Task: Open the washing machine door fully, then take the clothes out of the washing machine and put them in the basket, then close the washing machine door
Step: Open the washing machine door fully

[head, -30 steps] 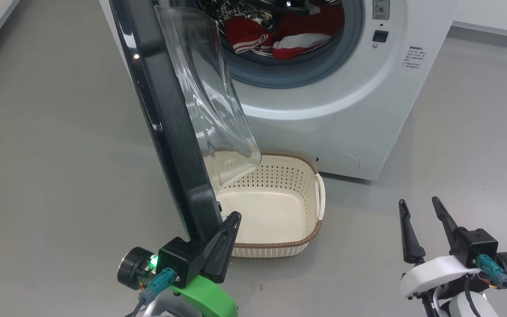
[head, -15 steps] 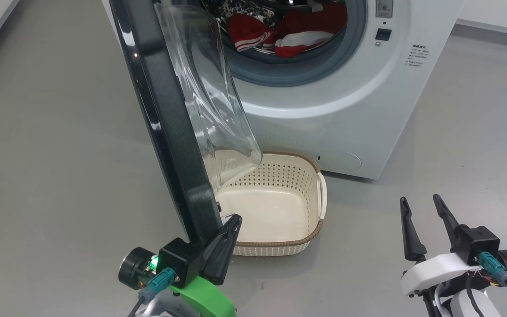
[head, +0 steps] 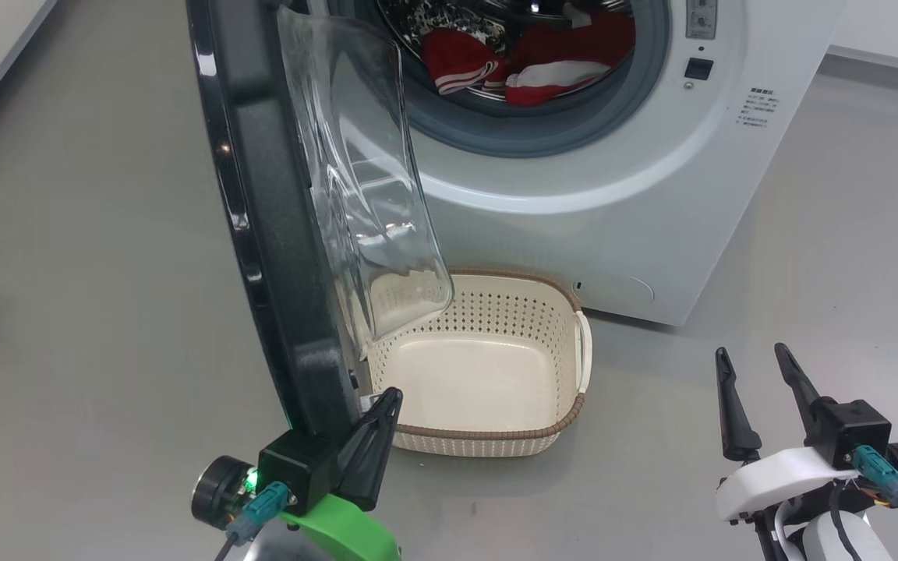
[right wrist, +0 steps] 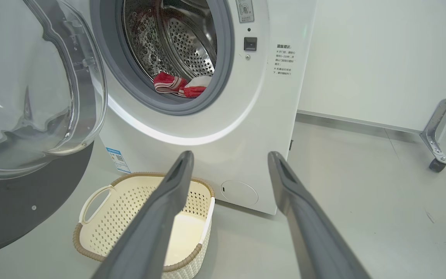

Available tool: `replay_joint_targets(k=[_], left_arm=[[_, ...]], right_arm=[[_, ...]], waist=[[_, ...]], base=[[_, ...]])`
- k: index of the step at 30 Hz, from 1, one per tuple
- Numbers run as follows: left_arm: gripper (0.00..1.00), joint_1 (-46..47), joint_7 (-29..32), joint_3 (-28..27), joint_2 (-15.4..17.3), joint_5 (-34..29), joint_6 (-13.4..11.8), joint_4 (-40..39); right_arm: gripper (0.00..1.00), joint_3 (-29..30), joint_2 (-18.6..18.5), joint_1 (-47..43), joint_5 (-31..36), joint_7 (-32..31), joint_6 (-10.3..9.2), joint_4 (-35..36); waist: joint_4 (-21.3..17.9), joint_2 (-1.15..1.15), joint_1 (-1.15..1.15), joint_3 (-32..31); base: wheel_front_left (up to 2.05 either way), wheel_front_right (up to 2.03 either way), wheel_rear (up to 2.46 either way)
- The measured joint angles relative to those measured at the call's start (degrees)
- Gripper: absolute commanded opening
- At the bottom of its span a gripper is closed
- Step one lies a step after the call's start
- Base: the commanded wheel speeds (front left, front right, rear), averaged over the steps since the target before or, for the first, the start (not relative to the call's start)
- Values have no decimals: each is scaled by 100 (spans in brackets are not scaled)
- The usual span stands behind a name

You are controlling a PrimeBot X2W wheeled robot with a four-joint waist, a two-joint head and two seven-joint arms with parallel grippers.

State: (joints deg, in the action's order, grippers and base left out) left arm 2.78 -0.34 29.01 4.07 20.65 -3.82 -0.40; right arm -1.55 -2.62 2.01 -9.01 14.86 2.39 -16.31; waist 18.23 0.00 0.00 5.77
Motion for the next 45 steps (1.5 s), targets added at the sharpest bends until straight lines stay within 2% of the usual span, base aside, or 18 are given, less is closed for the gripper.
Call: replay_joint_targets(k=[13, 34, 45], left_arm=[[0, -325, -186, -611, -4, 151, -194, 149], [0, -466, -511, -1723, 144, 165, -243, 407], [0, -399, -733, -2343, 307, 292, -253, 632]], right_arm=[[100, -25, 9, -12, 11, 0, 9, -5], [100, -69, 14, -26, 11, 0, 52, -21], [100, -49, 21, -21, 11, 0, 53, 23]], waist=[[207, 0, 0, -120], [295, 0, 0, -250], [214, 0, 0, -92]], base=[[0, 0, 0], [0, 0, 0], [0, 0, 0]])
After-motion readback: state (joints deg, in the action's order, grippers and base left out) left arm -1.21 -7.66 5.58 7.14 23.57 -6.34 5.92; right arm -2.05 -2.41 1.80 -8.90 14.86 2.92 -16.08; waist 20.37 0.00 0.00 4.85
